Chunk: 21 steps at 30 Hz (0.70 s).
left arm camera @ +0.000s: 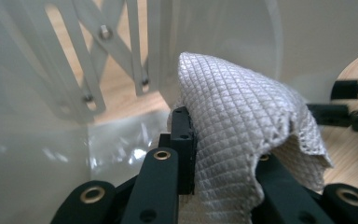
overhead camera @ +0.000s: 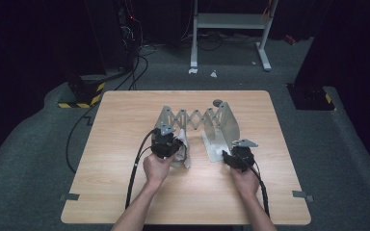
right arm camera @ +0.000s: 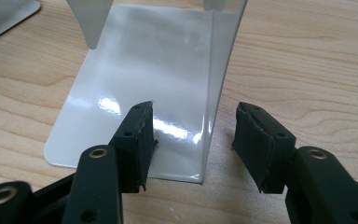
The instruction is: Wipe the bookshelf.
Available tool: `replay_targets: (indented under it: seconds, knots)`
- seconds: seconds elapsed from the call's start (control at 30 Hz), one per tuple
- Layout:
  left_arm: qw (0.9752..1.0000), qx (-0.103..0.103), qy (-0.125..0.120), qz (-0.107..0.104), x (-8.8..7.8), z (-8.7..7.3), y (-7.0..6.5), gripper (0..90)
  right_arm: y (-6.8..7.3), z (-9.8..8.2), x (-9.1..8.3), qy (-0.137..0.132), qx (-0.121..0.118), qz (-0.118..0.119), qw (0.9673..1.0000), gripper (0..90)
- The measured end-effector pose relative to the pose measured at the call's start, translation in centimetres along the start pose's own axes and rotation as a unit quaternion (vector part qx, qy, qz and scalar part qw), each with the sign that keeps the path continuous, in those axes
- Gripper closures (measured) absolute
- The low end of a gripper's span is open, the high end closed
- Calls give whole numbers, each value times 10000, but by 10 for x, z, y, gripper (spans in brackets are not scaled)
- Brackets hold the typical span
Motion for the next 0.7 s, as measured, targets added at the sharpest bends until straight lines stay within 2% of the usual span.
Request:
replay_targets:
  seconds: [0.23,0.4,0.57,0.7]
  knots:
    - [9997,151,-165,-41,-12,17,-5,809,0,0,0,1,6,1,10000,473]
    - [9995,81,-301,-82,-15,26,-1,808,0,0,0,-2,12,-1,10000,470]
    - [9995,27,-293,-99,-13,27,0,808,0,0,0,-2,11,-2,10000,470]
    - [9999,89,-122,-48,-5,22,0,808,0,0,0,-2,9,-2,10000,470]
Point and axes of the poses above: each handheld gripper's, and its own axes: x roughly forward along the jaws, z roughly out of its top, y roughly to its left, the point moved 1 cm from there along x, roughly forward along the jaws, and after that the axes turned 14 degrees about -z, right-handed, at the moved point
